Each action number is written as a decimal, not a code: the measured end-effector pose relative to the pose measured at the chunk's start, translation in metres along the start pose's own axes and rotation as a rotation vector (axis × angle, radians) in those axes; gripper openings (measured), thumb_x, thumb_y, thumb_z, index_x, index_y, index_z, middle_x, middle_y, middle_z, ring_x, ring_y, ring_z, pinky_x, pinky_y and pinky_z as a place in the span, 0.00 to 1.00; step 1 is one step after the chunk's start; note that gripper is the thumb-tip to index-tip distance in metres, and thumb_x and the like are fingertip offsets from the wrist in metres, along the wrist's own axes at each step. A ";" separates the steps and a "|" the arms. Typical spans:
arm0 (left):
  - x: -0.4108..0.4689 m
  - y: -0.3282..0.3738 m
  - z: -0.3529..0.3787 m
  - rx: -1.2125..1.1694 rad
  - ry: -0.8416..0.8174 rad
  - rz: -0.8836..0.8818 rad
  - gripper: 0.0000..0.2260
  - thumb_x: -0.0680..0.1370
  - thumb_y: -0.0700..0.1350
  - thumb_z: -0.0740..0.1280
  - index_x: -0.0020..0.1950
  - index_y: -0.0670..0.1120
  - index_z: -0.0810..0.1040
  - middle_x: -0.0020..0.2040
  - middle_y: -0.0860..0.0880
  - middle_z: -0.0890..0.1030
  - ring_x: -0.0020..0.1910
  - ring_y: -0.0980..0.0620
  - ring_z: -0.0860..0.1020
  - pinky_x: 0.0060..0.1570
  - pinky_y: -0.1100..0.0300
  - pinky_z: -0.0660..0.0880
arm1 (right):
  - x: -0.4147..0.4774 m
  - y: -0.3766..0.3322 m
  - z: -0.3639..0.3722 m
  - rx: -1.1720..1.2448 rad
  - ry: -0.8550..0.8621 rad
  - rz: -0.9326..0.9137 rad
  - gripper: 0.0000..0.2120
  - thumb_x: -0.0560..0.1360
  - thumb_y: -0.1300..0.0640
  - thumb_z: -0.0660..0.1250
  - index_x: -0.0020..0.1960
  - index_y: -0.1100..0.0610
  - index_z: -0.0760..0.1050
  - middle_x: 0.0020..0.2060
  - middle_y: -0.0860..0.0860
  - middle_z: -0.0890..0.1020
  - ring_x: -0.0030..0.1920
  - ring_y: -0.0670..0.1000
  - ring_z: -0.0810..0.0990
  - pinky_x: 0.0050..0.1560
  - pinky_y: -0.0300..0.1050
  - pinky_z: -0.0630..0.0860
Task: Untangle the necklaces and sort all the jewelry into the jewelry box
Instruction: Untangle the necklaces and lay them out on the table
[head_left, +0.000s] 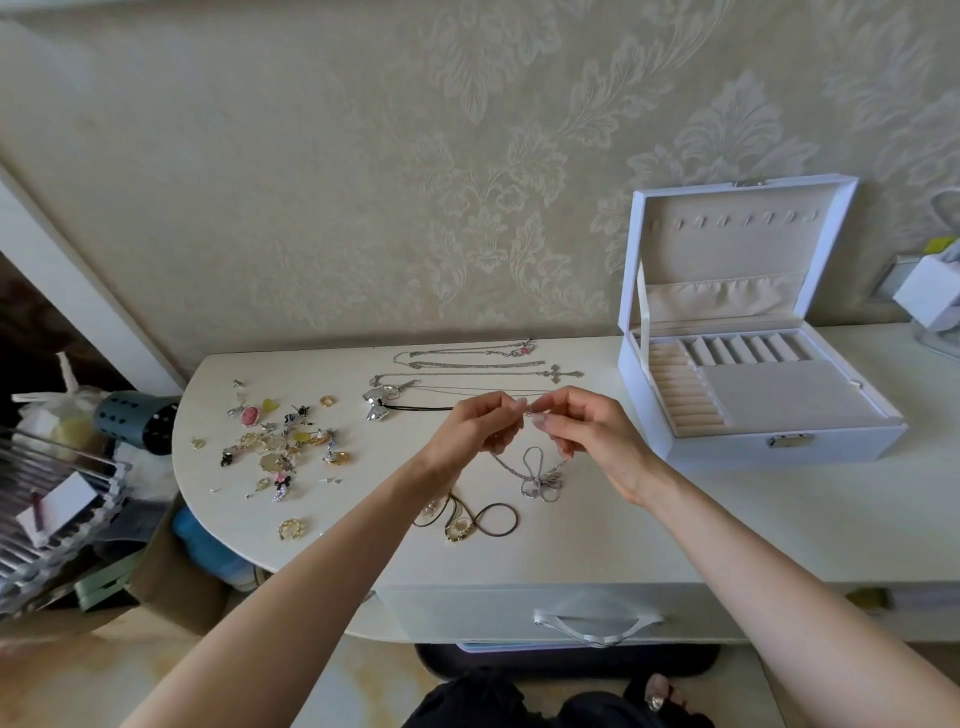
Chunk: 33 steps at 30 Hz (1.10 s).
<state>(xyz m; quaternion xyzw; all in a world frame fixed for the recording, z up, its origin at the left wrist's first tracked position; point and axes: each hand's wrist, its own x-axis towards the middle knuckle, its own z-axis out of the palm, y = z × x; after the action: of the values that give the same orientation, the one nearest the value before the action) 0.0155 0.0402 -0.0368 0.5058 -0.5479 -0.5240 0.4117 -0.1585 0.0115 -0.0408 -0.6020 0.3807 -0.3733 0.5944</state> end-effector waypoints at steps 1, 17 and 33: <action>0.000 0.001 0.000 -0.026 0.015 -0.003 0.13 0.79 0.49 0.63 0.36 0.46 0.71 0.31 0.51 0.71 0.31 0.54 0.67 0.36 0.63 0.65 | -0.001 0.001 0.000 -0.013 -0.009 0.020 0.05 0.73 0.62 0.69 0.48 0.63 0.78 0.29 0.54 0.71 0.27 0.47 0.68 0.30 0.38 0.67; -0.004 0.012 -0.045 0.119 0.194 0.037 0.11 0.76 0.48 0.67 0.36 0.45 0.74 0.28 0.51 0.63 0.28 0.56 0.60 0.30 0.63 0.57 | -0.013 -0.004 -0.014 -0.010 0.111 0.065 0.14 0.75 0.58 0.67 0.31 0.59 0.73 0.21 0.42 0.72 0.27 0.47 0.66 0.30 0.38 0.67; -0.007 0.012 -0.049 0.134 0.170 0.036 0.12 0.79 0.46 0.63 0.38 0.43 0.77 0.28 0.51 0.72 0.29 0.56 0.66 0.30 0.64 0.62 | -0.011 0.015 -0.016 -0.086 0.120 0.116 0.04 0.73 0.61 0.70 0.40 0.60 0.80 0.24 0.48 0.78 0.35 0.53 0.75 0.37 0.40 0.75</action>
<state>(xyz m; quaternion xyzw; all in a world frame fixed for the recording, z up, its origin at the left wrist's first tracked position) 0.0635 0.0385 -0.0187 0.5646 -0.5540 -0.4339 0.4313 -0.1783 0.0144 -0.0552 -0.5802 0.4657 -0.3570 0.5649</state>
